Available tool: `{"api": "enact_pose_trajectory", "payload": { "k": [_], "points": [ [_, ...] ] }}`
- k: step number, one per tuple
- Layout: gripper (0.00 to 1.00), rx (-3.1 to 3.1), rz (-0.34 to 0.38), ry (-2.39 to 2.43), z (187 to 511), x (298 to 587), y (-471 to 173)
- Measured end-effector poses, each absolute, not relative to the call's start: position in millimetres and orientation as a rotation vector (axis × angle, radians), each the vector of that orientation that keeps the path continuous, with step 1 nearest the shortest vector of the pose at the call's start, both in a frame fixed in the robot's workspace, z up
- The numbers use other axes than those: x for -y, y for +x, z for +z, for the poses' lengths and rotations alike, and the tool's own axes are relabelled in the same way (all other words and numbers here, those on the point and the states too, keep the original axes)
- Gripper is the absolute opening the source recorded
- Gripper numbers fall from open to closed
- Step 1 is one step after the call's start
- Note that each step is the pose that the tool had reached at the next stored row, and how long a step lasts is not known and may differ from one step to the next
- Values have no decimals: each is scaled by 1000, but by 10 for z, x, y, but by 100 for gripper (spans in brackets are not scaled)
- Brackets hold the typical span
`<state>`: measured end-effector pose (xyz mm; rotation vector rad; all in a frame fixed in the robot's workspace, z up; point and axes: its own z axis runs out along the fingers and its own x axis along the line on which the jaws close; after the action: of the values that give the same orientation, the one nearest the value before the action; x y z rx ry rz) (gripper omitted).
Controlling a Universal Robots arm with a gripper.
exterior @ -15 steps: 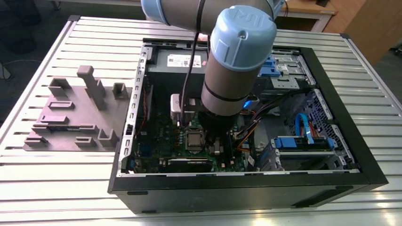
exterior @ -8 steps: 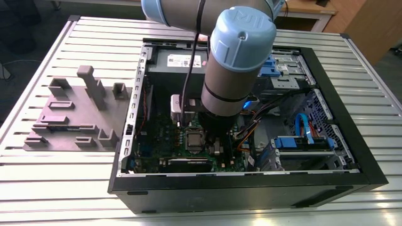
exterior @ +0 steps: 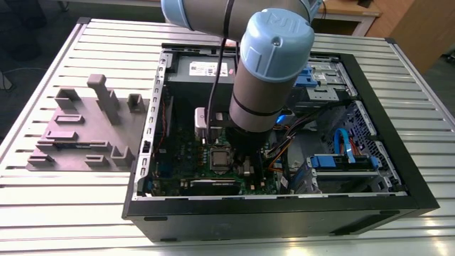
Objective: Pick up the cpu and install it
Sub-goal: 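Install the first cpu locking lever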
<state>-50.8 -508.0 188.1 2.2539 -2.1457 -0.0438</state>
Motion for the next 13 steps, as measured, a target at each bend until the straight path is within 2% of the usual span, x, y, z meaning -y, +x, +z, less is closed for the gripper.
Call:
{"api": "enact_pose_trajectory", "payload": {
  "k": [13],
  "points": [
    [10, 2147, -46, 2255, 1944, 5079, -501]
  ]
}}
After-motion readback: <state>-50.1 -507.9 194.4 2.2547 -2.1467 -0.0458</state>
